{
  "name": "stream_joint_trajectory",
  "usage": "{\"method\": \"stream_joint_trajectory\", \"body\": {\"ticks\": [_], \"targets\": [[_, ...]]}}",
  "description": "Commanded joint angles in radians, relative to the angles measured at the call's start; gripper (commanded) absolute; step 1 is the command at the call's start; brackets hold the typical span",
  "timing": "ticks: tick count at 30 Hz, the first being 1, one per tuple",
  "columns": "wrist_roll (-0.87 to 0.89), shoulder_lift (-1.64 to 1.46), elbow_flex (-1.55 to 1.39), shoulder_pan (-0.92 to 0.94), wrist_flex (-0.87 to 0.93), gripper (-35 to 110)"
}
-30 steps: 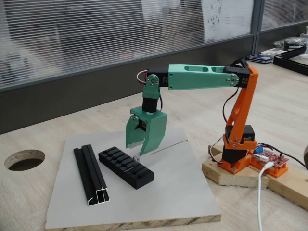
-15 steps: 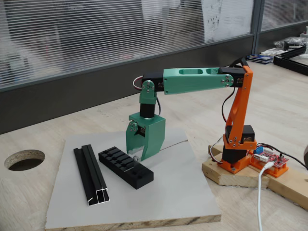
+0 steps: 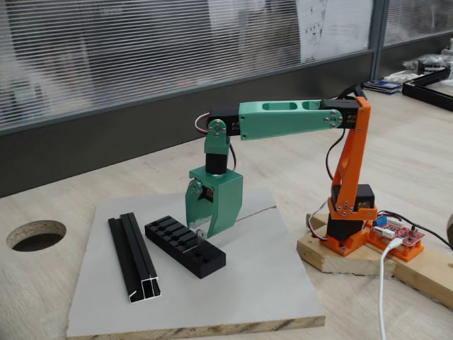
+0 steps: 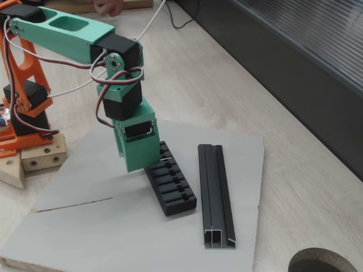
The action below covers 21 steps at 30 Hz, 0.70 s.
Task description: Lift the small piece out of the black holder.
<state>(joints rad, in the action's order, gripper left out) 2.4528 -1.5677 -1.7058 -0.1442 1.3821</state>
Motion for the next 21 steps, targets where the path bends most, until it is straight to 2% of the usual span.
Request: {"method": "stream_joint_trajectory", "body": {"ticks": [1,21], "targets": [[0.023,-0.005,0.02,-0.021,0.011,35],[0.025,0.051,0.023,-0.023,0.011,35]]}}
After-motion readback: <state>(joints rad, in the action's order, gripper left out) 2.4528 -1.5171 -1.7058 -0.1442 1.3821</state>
